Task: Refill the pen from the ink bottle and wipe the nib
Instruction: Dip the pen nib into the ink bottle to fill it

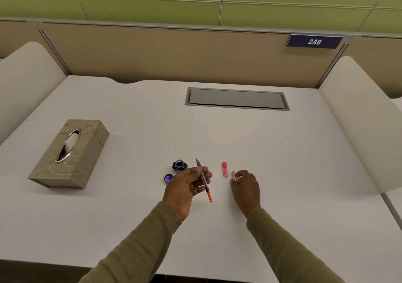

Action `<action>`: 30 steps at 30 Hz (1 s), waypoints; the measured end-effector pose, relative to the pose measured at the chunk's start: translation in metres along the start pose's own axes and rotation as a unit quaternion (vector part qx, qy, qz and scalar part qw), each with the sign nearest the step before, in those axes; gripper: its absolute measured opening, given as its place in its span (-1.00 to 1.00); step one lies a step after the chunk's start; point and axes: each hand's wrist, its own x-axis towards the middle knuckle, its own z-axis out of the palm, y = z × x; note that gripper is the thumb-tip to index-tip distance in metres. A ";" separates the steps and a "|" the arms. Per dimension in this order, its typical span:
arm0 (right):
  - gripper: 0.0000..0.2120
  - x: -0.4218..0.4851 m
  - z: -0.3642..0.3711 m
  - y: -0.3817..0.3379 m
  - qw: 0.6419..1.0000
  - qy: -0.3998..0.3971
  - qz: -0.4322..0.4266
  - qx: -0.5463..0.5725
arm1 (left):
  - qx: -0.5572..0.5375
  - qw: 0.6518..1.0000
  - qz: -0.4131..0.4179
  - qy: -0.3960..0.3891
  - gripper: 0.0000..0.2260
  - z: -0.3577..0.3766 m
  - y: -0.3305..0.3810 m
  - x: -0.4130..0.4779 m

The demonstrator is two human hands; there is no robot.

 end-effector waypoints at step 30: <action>-0.80 -0.085 -0.057 -0.069 0.914 -0.170 0.046 0.366 | 0.018 0.999 0.037 0.012 -0.82 0.006 0.006 0.001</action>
